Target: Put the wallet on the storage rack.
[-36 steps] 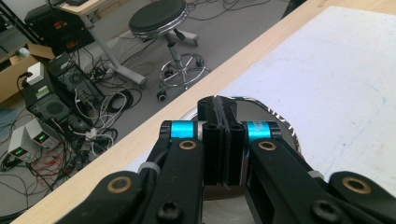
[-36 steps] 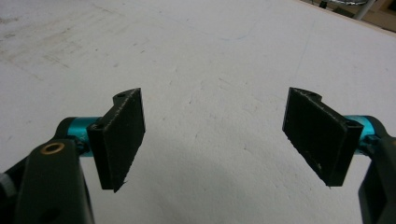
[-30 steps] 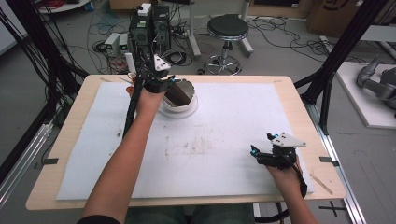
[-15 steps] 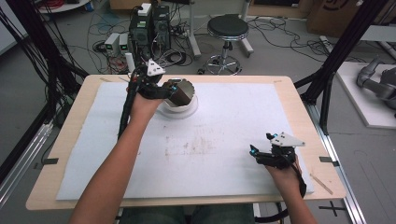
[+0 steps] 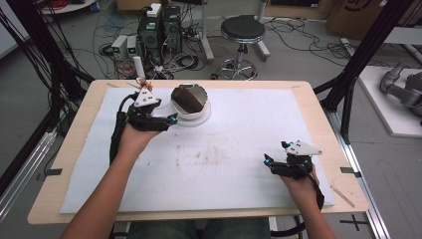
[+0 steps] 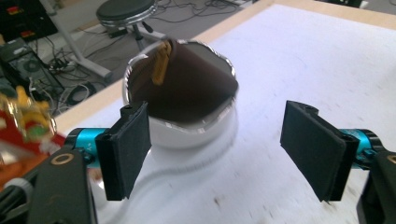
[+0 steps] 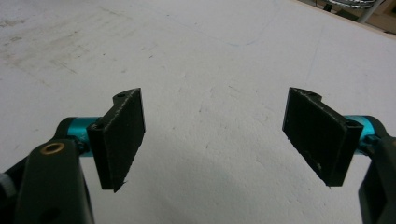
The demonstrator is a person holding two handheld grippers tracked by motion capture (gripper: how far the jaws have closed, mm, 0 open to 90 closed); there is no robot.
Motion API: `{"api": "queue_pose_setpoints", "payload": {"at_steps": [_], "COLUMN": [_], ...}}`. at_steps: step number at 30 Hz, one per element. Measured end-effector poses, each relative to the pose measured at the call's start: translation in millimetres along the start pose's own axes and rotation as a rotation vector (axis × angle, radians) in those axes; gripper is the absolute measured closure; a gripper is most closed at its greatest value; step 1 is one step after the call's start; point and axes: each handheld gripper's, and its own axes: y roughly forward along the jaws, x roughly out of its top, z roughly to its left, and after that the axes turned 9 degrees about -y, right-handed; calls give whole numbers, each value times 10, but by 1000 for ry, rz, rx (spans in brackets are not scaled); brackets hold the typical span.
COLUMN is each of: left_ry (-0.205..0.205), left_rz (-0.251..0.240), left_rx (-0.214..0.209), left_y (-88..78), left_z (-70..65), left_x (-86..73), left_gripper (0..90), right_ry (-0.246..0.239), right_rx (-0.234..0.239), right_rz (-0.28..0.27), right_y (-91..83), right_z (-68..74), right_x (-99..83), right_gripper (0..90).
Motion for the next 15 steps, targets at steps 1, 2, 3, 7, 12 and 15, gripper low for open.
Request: {"api": "queue_pose_setpoints", "payload": {"at_steps": [1,2,3,7,12,15], "left_ry": [-10,-10,-17,-31,-47,-53], "left_rz": [-1,-1,-5,-18,-13,-14], "left_rx": [-7,-7,-7,-8,-5,-9], "left_y": [-62,-62,-91,-224,-324,-325], "left_z": [6,6,6,11,53,84], "left_x": [-92,-92,-137,-337,-504,-575], "left_gripper": [231,227,224,220,210,208], "right_ry": [4,4,5,6,-1,0], "right_rx": [1,1,0,0,-2,0], "right_rz": [-2,-2,0,1,-5,-5], "right_y": [5,5,8,9,4,1], "right_z": [4,4,6,12,10,5], "right_x": [3,3,5,10,15,6], "right_gripper": [213,213,213,213,213,213]}}
